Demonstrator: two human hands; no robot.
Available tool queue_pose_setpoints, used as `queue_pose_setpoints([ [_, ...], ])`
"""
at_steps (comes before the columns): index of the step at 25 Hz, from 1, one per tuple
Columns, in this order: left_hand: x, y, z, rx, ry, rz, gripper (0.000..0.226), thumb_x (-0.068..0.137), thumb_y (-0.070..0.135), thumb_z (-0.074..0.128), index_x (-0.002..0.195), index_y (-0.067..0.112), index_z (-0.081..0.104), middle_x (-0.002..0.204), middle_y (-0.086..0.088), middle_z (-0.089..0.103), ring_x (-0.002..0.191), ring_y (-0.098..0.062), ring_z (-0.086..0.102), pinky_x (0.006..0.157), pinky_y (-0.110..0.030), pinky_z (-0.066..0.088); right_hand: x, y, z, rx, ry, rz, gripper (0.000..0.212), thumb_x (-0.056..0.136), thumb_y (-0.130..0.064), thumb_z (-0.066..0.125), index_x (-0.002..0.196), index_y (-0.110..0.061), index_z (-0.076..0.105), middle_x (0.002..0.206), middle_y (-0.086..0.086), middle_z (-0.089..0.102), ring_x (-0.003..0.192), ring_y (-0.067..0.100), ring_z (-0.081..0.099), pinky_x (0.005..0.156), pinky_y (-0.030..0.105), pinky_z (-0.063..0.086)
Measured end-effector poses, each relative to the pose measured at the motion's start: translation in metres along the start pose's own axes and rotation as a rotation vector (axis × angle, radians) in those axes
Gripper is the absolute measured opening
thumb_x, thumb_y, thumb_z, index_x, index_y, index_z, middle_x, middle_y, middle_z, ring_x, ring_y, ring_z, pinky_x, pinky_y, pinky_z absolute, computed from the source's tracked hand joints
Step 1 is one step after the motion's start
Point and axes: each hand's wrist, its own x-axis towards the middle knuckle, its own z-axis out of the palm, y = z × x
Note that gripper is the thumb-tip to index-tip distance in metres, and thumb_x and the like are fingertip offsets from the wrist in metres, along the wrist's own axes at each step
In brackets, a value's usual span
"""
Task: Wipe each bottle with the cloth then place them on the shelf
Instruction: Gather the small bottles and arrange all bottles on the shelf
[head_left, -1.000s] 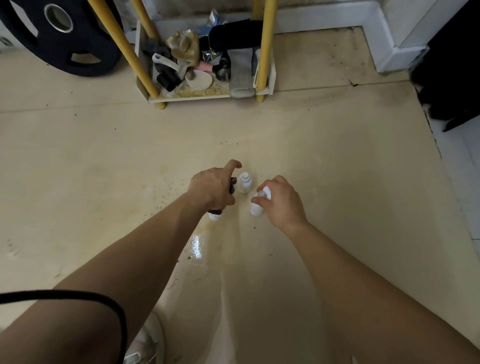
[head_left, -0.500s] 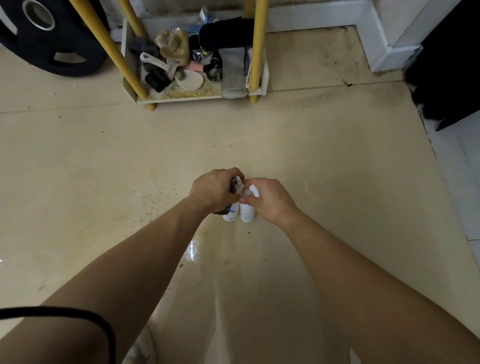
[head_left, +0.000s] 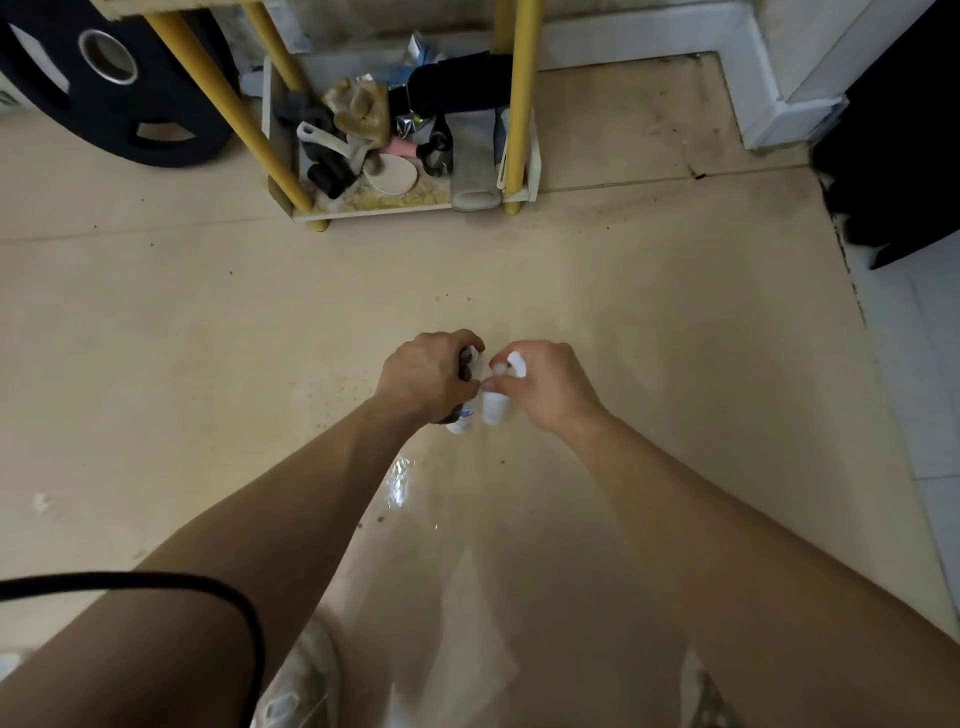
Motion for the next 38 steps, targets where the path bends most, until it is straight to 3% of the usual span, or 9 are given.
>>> queue_pose_setpoints([
  [4,-0.064,0.050,-0.076,-0.007,-0.029,-0.048,0.043,0.080,0.027,0.066,0.121,0.035,0.061,0.102,0.008,0.067,0.092,-0.021,0.062,0.072,-0.031,0.050,-0.057,-0.061,-0.054,0.132,0.107,0.074,0.013,0.079,-0.022,0.082,0.085,-0.016,0.073,0.086,-0.006,0.071,0.072,0.006,0.060,0.060,0.015,0.042],
  [7,-0.119,0.105,-0.167,0.016,-0.085,-0.039,0.046,0.078,0.026,0.065,0.122,0.036,0.060,0.104,0.009,0.066,0.092,-0.020,0.062,0.072,-0.031,0.050,-0.117,-0.134,-0.122,0.166,0.102,0.105,0.014,0.079,-0.022,0.083,0.085,-0.015,0.072,0.084,-0.004,0.070,0.070,0.008,0.058,0.054,0.010,0.039],
  [11,-0.176,0.192,-0.300,0.053,-0.113,-0.023,0.046,0.078,0.026,0.066,0.123,0.037,0.059,0.104,0.008,0.066,0.091,-0.020,0.062,0.069,-0.029,0.048,-0.188,-0.242,-0.231,0.152,0.081,0.078,0.018,0.078,-0.025,0.083,0.084,-0.014,0.070,0.086,0.001,0.070,0.077,0.019,0.061,0.062,0.026,0.044],
  [16,-0.237,0.308,-0.464,0.137,-0.037,0.026,0.046,0.079,0.031,0.068,0.123,0.036,0.059,0.107,0.006,0.067,0.095,-0.022,0.062,0.069,-0.030,0.048,-0.261,-0.375,-0.381,0.112,0.122,-0.004,0.022,0.078,-0.031,0.083,0.088,-0.016,0.070,0.090,0.002,0.071,0.084,0.024,0.064,0.068,0.032,0.052],
  [22,-0.264,0.396,-0.600,0.125,0.150,-0.004,0.046,0.080,0.034,0.070,0.124,0.035,0.059,0.109,0.003,0.068,0.097,-0.020,0.064,0.073,-0.034,0.054,-0.292,-0.498,-0.507,0.083,0.169,-0.161,0.021,0.079,-0.030,0.083,0.087,-0.015,0.070,0.089,0.001,0.070,0.086,0.023,0.065,0.076,0.036,0.053],
  [27,-0.245,0.405,-0.672,-0.007,0.306,-0.047,0.047,0.080,0.034,0.072,0.125,0.031,0.060,0.107,0.002,0.070,0.095,-0.021,0.065,0.073,-0.031,0.052,-0.274,-0.565,-0.544,0.093,0.216,-0.216,0.024,0.079,-0.032,0.083,0.088,-0.014,0.070,0.091,-0.001,0.070,0.083,0.018,0.063,0.065,0.022,0.047],
  [31,-0.200,0.386,-0.717,-0.031,0.337,-0.034,0.047,0.079,0.032,0.073,0.125,0.031,0.062,0.107,0.001,0.071,0.095,-0.021,0.065,0.074,-0.032,0.055,-0.235,-0.603,-0.536,0.091,0.220,-0.196,0.021,0.078,-0.031,0.084,0.083,-0.017,0.069,0.087,-0.002,0.069,0.080,0.018,0.063,0.071,0.035,0.056],
  [35,-0.153,0.364,-0.741,-0.022,0.251,0.036,0.048,0.079,0.030,0.073,0.126,0.030,0.062,0.109,0.000,0.072,0.098,-0.021,0.065,0.075,-0.032,0.055,-0.198,-0.631,-0.523,0.039,0.266,-0.165,0.021,0.082,-0.029,0.081,0.092,-0.012,0.073,0.091,0.000,0.070,0.084,0.020,0.063,0.067,0.027,0.048],
  [38,-0.124,0.347,-0.742,-0.014,0.214,0.073,0.048,0.081,0.030,0.073,0.127,0.032,0.061,0.108,0.002,0.072,0.096,-0.020,0.066,0.077,-0.035,0.057,-0.164,-0.645,-0.515,-0.015,0.272,-0.109,0.022,0.084,-0.028,0.079,0.093,-0.010,0.073,0.093,0.004,0.070,0.089,0.025,0.066,0.076,0.036,0.055],
])
